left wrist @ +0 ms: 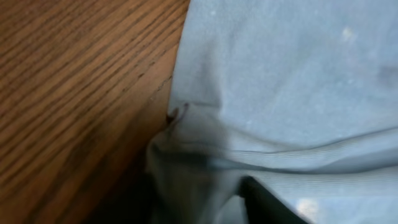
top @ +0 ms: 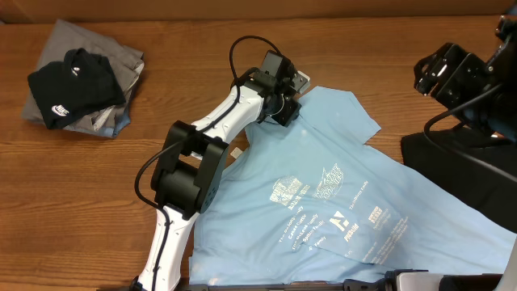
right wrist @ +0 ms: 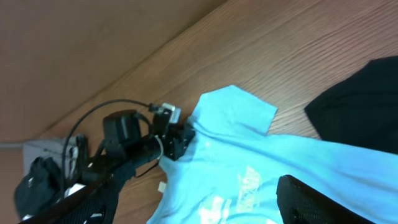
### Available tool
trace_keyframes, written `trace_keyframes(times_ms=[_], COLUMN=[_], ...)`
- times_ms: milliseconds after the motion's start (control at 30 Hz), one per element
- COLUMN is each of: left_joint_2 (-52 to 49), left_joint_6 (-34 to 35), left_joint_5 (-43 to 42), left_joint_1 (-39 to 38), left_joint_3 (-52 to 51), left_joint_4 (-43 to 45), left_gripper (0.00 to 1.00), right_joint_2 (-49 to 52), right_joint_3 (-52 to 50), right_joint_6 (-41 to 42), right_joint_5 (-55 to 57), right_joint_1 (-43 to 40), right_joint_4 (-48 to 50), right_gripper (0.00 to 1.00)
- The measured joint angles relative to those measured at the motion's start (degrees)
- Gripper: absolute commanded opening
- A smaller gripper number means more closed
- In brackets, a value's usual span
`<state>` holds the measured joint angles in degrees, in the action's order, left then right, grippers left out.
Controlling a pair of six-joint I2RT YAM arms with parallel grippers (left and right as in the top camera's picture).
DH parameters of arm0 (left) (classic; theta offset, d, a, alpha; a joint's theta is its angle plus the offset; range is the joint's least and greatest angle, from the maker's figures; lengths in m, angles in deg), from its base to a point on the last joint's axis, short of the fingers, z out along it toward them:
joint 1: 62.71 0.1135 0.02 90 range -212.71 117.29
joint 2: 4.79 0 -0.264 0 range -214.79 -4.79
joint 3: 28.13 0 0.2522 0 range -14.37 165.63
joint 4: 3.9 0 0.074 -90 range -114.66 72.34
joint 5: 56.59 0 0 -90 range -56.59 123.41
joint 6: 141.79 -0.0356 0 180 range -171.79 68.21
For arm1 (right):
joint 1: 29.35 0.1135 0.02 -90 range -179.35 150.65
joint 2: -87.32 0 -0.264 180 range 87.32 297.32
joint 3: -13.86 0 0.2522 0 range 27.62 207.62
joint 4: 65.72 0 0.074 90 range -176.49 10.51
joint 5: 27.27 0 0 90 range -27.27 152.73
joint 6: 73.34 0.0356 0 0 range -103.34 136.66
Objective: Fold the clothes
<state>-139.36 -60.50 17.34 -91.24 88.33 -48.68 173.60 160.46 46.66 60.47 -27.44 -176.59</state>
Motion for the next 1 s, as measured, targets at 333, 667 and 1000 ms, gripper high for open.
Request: trace_keyframes(times_ms=[333, 667, 1000], left_joint_2=[0.4, 15.2, 26.4], left_joint_6=[3.0, 6.0, 6.2], left_joint_5=[0.2, 16.4, 20.7], left_joint_1=[0.8, 11.4, 22.5], left_joint_3=[1.5, 11.4, 14.2], left_joint_4=[-6.5, -20.5, -28.5], left_gripper=[0.04, 0.6, 0.8], right_joint_2=[0.5, 7.6, 10.4], right_joint_3=[-1.1, -5.2, -5.6], right_joint_6=[0.6, 1.5, 1.4], right_joint_5=[4.1, 6.1, 6.3], right_joint_1=[-0.9, -9.4, -11.8], right_joint_4=[0.0, 0.0, 1.0], right_gripper=[0.88, 0.88, 0.97])
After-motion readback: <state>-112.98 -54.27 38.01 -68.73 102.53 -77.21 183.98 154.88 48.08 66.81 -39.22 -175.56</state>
